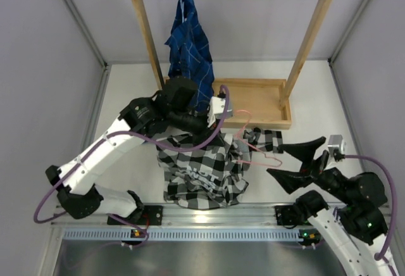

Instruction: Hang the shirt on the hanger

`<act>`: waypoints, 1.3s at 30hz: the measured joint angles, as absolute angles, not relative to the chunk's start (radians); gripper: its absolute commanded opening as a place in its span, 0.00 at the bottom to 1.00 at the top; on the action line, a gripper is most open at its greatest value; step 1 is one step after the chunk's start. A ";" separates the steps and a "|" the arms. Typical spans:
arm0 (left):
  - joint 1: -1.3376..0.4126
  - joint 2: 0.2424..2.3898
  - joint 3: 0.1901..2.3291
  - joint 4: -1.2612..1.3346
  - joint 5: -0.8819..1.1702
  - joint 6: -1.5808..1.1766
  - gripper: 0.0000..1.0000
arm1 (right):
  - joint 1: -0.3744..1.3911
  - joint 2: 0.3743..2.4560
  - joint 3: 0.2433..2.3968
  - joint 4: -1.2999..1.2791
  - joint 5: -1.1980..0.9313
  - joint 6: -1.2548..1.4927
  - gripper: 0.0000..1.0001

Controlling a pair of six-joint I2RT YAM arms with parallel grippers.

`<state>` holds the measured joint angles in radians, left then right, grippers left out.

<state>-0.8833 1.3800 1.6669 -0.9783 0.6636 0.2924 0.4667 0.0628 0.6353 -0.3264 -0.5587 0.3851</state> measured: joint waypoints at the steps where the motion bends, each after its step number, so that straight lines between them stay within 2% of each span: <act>1: -0.883 1.344 1.625 -0.935 0.622 0.258 0.00 | 0.467 0.045 0.650 -0.360 -0.496 0.393 0.99; 4: -0.883 1.230 1.504 -0.836 0.518 0.173 0.00 | 0.467 0.012 0.663 -0.418 -0.381 0.432 0.99; 8: -0.883 1.073 1.364 -0.696 0.377 0.047 0.00 | 0.467 0.038 0.643 -0.461 -0.337 0.537 0.99; 12: -0.883 0.961 1.251 -0.551 0.263 -0.072 0.00 | 0.467 0.125 0.537 -0.374 -0.404 0.682 0.79; 18: -0.883 0.929 1.188 -0.446 0.165 -0.221 0.00 | 0.467 0.286 0.331 -0.103 -0.521 0.851 0.73; 28: -0.883 0.869 1.076 -0.349 0.171 -0.347 0.00 | 0.484 0.542 0.194 0.300 -0.535 0.943 0.61; 34: -0.883 0.860 1.068 -0.313 0.167 -0.350 0.00 | 0.624 0.585 0.170 0.355 -0.447 0.963 0.56; 37: -0.883 0.860 1.058 -0.301 0.163 -0.350 0.00 | 0.706 0.607 0.170 0.384 -0.387 0.962 0.49; 39: -0.883 0.860 1.050 -0.293 0.164 -0.350 0.00 | 0.738 0.636 0.170 0.414 -0.363 0.962 0.39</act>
<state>-0.8833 0.8600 1.0504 -0.2928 0.1638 -0.3504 0.7383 0.6365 0.1699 0.4141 -0.3634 0.9623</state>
